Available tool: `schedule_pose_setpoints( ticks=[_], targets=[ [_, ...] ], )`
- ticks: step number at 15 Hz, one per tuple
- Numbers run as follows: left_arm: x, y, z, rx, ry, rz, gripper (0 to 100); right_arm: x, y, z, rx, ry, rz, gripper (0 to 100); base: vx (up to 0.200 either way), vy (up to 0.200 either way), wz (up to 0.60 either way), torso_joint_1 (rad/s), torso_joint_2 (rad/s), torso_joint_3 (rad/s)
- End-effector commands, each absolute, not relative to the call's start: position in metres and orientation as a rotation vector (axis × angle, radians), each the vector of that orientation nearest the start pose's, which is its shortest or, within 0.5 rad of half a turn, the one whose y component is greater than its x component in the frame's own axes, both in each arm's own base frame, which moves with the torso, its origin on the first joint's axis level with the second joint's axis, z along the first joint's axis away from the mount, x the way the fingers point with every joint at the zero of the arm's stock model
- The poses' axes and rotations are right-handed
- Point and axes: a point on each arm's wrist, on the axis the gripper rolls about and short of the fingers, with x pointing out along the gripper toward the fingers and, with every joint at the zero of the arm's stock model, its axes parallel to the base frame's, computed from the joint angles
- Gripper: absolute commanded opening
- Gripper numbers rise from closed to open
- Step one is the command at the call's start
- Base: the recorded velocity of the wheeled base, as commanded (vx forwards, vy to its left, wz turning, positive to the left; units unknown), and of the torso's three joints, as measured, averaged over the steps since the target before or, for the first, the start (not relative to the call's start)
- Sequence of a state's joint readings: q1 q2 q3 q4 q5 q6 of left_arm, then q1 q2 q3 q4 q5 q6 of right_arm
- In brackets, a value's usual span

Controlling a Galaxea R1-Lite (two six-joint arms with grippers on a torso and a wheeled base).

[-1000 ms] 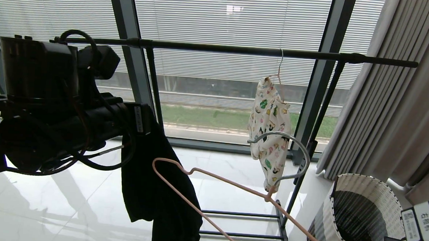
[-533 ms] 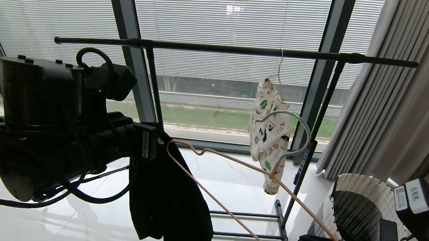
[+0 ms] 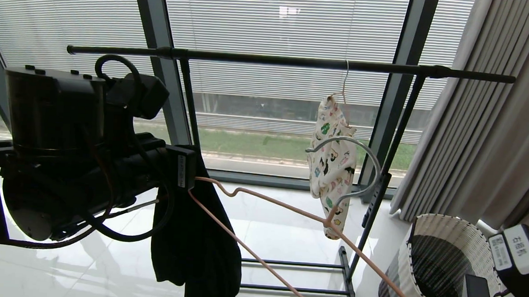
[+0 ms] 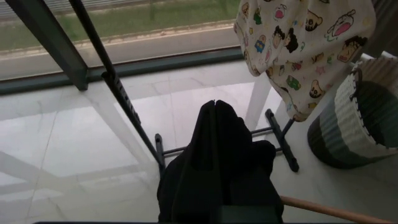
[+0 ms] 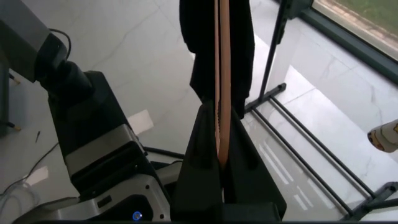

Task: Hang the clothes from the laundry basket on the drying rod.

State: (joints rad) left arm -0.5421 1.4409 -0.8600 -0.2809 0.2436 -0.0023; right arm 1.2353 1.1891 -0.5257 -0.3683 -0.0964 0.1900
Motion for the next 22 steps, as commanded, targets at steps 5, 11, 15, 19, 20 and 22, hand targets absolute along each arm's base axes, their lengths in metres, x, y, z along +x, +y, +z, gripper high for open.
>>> schedule_pose_setpoints(
  ticks=[5, 11, 15, 19, 20, 22],
  targets=[
    [0.206, -0.132, 0.235, 0.130, 0.272, -0.351, 0, 0.061, 0.168, 0.198, -0.038, 0.369, 1.093, 0, 0.000, 0.000, 0.00, 0.000, 0.00, 0.000],
    [0.195, -0.144, 0.237, 0.134, 0.261, -0.440, 0, 0.071, 0.179, 0.196, -0.048, 0.393, 1.072, 0, 0.000, 0.000, 0.00, 0.000, 0.00, 0.000],
    [0.184, -0.157, 0.239, 0.137, 0.253, -0.529, 0, 0.101, 0.205, 0.187, -0.035, 0.432, 1.041, 0, 0.000, 0.000, 0.00, 0.000, 0.00, 0.000],
    [0.183, -0.158, 0.239, 0.139, 0.253, -0.539, 0, 0.109, 0.223, 0.178, -0.039, 0.457, 1.088, 0, 0.000, 0.000, 0.00, 0.000, 0.00, 0.000],
    [0.183, -0.158, 0.239, 0.142, 0.252, -0.540, 0, 0.109, 0.223, 0.178, -0.040, 0.460, 1.100, 0, 0.000, 0.000, 0.00, 0.000, 0.00, 0.000],
    [0.183, -0.158, 0.238, 0.172, 0.245, -0.547, 0, 0.110, 0.224, 0.176, -0.045, 0.467, 1.104, 0, 0.000, 0.000, 0.00, 0.000, 0.00, 0.000]
  ],
)
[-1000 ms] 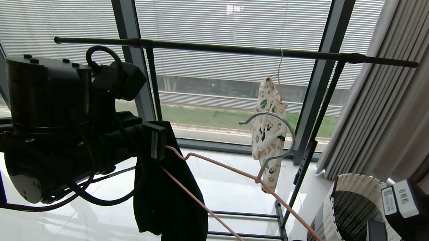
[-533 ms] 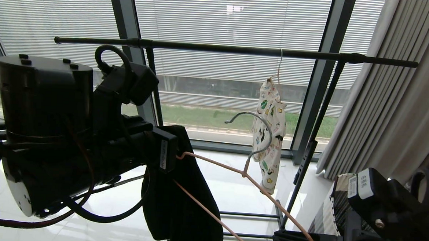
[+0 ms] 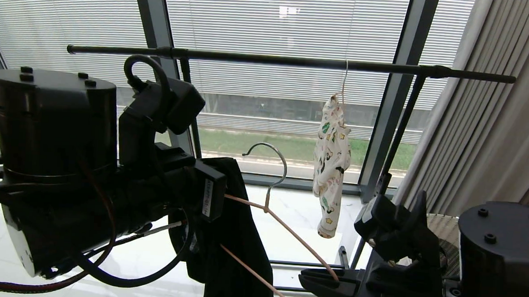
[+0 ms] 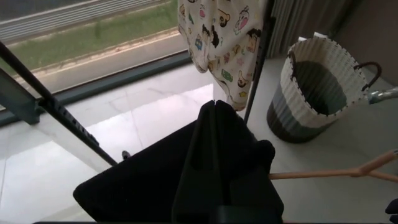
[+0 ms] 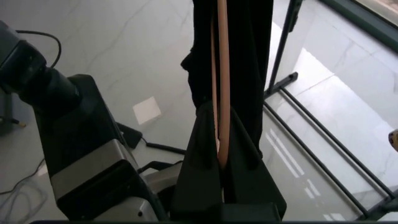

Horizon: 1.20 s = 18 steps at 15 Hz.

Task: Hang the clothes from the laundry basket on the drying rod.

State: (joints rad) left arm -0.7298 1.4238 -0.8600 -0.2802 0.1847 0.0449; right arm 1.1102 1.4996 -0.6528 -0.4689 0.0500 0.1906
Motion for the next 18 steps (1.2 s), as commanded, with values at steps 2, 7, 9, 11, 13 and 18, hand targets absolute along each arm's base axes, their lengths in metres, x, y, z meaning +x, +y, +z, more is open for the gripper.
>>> schedule_pose_setpoints(
  ticks=[2, 7, 9, 11, 13, 18],
  targets=[
    [0.183, -0.159, 0.239, 0.206, 0.234, -0.603, 0, 0.111, 0.229, 0.175, -0.046, 0.472, 1.112, 0, 0.000, 0.000, 0.00, 0.000, 0.00, 0.000],
    [0.179, -0.161, 0.244, 0.197, 0.214, -0.649, 0, 0.124, 0.253, 0.169, -0.047, 0.478, 1.095, 0, 0.000, 0.000, 0.00, 0.000, 0.00, 0.000],
    [0.176, -0.158, 0.241, 0.201, 0.221, -0.647, 0, 0.130, 0.259, 0.171, -0.032, 0.455, 1.084, 0, 0.000, 0.000, 0.00, 0.000, 0.00, 0.000],
    [0.175, -0.157, 0.240, 0.204, 0.224, -0.646, 0, 0.135, 0.266, 0.171, -0.017, 0.429, 1.048, 0, 0.000, 0.000, 0.00, 0.000, 0.00, 0.000],
    [0.176, -0.156, 0.240, 0.205, 0.224, -0.632, 0, 0.139, 0.271, 0.172, 0.017, 0.415, 1.010, 0, 0.000, 0.000, 0.00, 0.000, 0.00, 0.000],
    [0.182, -0.148, 0.239, 0.213, 0.212, -0.539, 0, 0.144, 0.271, 0.175, 0.054, 0.402, 0.914, 0, 0.000, 0.000, 0.00, 0.000, 0.00, 0.000]
  ],
)
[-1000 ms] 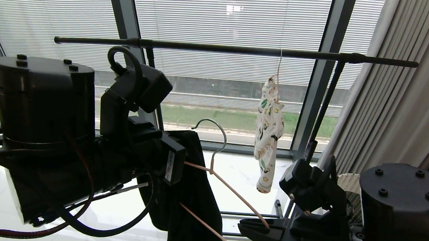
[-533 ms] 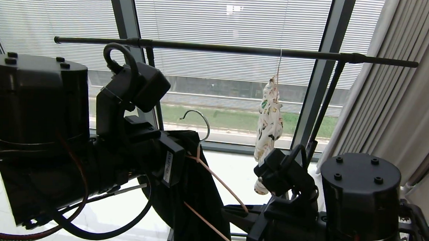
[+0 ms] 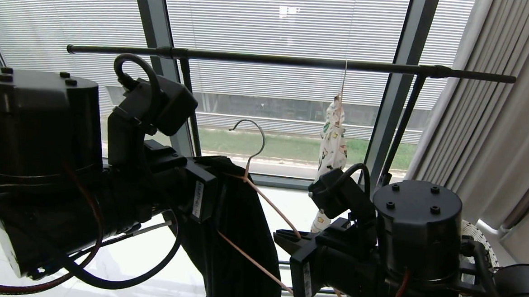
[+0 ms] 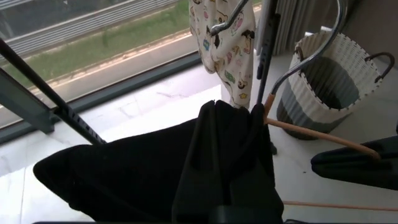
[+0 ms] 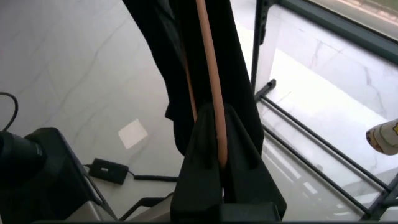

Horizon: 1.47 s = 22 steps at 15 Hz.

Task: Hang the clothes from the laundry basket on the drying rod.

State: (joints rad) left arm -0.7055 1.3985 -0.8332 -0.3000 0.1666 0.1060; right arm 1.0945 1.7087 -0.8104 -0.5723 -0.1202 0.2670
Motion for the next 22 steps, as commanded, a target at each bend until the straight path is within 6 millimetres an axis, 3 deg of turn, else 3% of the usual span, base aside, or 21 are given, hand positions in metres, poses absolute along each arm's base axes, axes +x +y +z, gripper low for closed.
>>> schedule_pose_setpoints(
  ticks=[1, 8, 14, 22],
  targets=[
    [0.183, -0.147, 0.240, 0.211, 0.204, -0.537, 0, 0.144, 0.271, 0.176, 0.062, 0.402, 0.910, 0, 0.000, 0.000, 0.00, 0.000, 0.00, 0.000],
    [0.177, -0.141, 0.231, 0.307, 0.137, -0.542, 0, 0.151, 0.270, 0.181, 0.098, 0.385, 0.843, 0, 0.000, 0.000, 0.00, 0.000, 0.00, 0.000],
    [0.185, -0.140, 0.224, 0.317, 0.160, -0.518, 0, 0.154, 0.269, 0.185, 0.098, 0.323, 0.810, 0, 0.000, 0.000, 0.00, 0.000, 0.00, 0.000],
    [0.194, -0.141, 0.227, 0.295, 0.107, -0.495, 0, 0.166, 0.274, 0.183, -0.034, 0.178, 0.734, 0, 0.000, 0.000, 0.00, 0.000, 0.00, 0.000]
  ],
)
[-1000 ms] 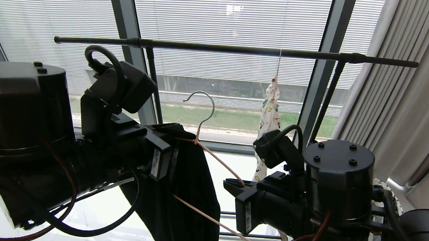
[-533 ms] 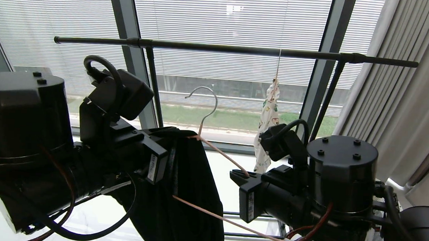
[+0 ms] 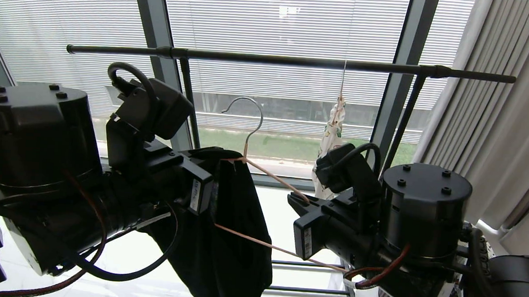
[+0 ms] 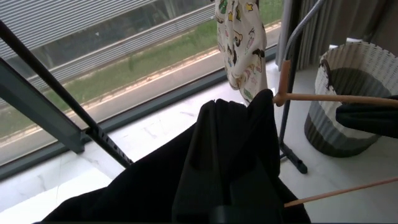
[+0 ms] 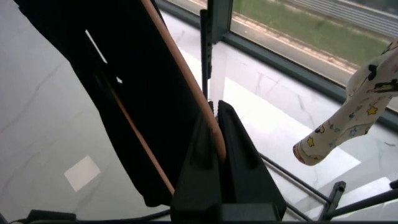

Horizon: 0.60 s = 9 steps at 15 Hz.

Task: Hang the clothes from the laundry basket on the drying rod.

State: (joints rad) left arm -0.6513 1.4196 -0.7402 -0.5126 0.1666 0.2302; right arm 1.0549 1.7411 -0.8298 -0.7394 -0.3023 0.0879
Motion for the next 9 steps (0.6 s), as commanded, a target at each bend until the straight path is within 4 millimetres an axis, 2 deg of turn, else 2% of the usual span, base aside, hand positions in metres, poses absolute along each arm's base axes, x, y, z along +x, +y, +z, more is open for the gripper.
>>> schedule_pose_setpoints(
  ticks=[1, 9],
  targets=[
    [0.1946, -0.1401, 0.2272, 0.294, 0.106, -0.488, 0, 0.1672, 0.2742, 0.1837, -0.038, 0.158, 0.726, 0, 0.000, 0.000, 0.00, 0.000, 0.00, 0.000],
    [0.1963, -0.1382, 0.2268, 0.295, 0.109, -0.479, 0, 0.1750, 0.2727, 0.1878, -0.078, 0.078, 0.666, 0, 0.000, 0.000, 0.00, 0.000, 0.00, 0.000]
  ],
)
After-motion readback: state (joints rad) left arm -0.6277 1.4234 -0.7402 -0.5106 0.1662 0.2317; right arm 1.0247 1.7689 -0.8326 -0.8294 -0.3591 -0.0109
